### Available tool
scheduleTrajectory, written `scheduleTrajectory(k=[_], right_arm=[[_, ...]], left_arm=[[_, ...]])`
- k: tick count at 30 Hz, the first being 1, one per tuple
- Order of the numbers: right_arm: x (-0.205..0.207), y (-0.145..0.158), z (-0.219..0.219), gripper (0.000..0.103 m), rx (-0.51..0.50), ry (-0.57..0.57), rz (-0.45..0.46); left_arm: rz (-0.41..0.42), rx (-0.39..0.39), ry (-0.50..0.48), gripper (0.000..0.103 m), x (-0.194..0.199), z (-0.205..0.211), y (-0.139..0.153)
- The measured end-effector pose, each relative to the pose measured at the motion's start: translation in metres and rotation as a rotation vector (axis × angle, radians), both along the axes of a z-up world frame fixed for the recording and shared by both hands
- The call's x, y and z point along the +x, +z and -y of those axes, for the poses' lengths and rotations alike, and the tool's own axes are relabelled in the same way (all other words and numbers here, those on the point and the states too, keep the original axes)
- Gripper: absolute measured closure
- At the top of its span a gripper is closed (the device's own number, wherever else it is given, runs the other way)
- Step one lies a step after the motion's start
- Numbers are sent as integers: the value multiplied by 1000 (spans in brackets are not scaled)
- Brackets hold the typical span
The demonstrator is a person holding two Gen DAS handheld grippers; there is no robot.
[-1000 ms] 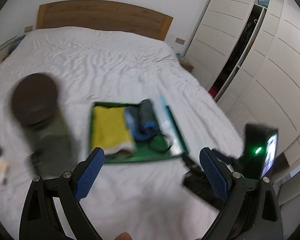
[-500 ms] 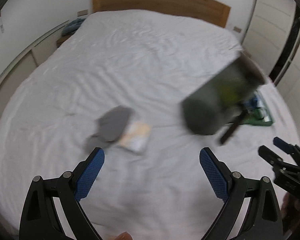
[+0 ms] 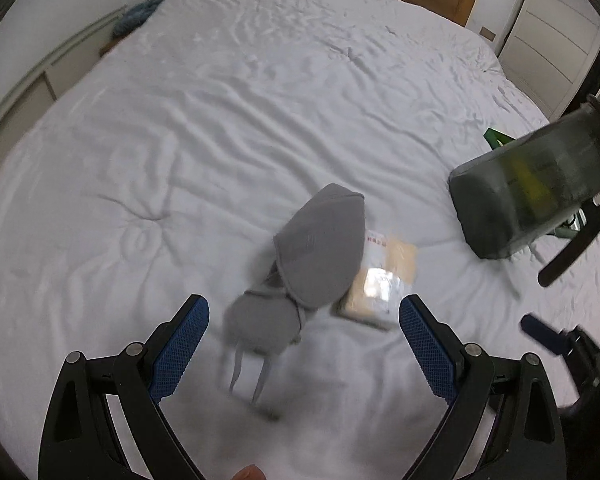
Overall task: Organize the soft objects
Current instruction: 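Open the left tool and move both tools back to the eye mask, then grasp the grey eye mask with the left tool while the right tool grasps the tissue pack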
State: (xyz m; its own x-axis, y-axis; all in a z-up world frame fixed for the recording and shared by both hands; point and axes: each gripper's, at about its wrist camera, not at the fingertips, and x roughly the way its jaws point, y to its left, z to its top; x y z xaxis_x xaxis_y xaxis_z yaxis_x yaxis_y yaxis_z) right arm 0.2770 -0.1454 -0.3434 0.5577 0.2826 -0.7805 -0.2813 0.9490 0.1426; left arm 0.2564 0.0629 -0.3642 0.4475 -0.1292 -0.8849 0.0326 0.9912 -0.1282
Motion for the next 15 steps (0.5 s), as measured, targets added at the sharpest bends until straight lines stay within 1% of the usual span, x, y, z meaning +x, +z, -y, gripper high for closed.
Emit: scheduleTrajectory(k=[5, 10, 15], right_arm=[[20, -22, -26, 24, -2, 8, -13], [38, -41, -47, 24, -5, 13, -20], [50, -52, -55, 24, -12, 8, -31]], left_arm=[[-28, -60, -6, 10, 28, -4, -20], [-50, -75, -10, 10, 49, -3, -36], [-80, -93, -21, 10, 69, 2, -51]])
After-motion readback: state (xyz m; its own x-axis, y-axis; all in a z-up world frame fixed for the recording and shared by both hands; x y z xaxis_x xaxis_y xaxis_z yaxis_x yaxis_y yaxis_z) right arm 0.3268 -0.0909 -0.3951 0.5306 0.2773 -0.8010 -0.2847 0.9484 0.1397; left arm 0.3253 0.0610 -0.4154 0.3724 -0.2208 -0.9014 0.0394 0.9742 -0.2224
